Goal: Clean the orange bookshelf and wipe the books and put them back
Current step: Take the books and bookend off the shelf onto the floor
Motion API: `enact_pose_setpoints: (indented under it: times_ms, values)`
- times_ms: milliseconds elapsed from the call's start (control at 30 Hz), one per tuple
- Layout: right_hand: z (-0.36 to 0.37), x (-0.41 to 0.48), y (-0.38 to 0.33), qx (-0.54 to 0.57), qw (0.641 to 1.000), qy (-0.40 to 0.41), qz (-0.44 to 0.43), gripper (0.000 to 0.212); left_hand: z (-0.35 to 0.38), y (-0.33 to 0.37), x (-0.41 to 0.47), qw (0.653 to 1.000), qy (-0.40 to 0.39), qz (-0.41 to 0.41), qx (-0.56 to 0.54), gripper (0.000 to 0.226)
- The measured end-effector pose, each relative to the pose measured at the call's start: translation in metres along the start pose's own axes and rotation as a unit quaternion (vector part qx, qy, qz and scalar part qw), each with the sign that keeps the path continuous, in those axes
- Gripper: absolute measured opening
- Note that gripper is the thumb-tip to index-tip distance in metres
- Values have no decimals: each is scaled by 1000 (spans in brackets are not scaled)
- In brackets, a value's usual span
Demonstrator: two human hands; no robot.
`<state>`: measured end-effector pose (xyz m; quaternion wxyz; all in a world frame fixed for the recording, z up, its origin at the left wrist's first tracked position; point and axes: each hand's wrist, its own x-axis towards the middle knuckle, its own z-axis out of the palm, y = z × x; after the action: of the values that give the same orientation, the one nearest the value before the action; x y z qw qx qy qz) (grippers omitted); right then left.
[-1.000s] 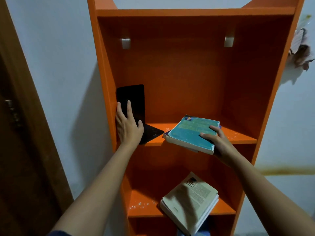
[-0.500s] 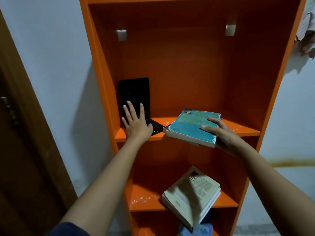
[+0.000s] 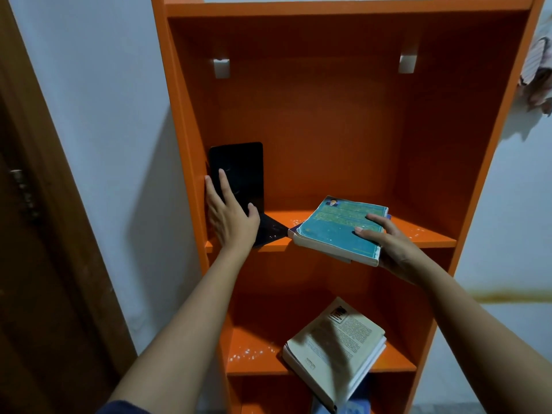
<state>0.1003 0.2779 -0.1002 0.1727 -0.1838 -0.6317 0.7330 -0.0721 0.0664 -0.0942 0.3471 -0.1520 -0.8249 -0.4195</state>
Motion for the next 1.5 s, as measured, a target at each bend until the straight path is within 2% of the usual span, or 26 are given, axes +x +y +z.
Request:
enact_pose_setpoints:
  times_ms: [233, 367, 533, 800, 1000, 1100, 1300, 1500]
  values:
    - [-2, -1, 1, -10, 1000, -8, -3, 67, 4, 2, 14, 998, 1, -52, -43, 87]
    - [-5, -2, 0, -11, 1000, -18, -5, 64, 12, 1, 21, 997, -26, -59, -46, 91]
    - [-8, 1, 2, -4, 1000, -18, -9, 61, 21, -1, 27, 990, -44, -91, -102, 88]
    - [-15, 7, 4, -11, 1000, -3, -7, 59, 17, -4, 26, 997, -6, -62, -53, 79]
    - [-16, 6, 4, -32, 999, 25, -19, 58, 0, -10, 25, 995, -13, 2, -95, 80]
    - [-17, -2, 3, -9, 999, 31, -23, 57, -16, -10, 24, 991, -37, 49, -118, 78]
    - [-8, -46, 2, 23, 998, 43, -27, 62, -51, -1, 7, 984, -81, 137, -75, 72]
    - [5, -116, 16, 28, 996, 68, -51, 61, -113, 1, -38, 987, -72, 141, -37, 63]
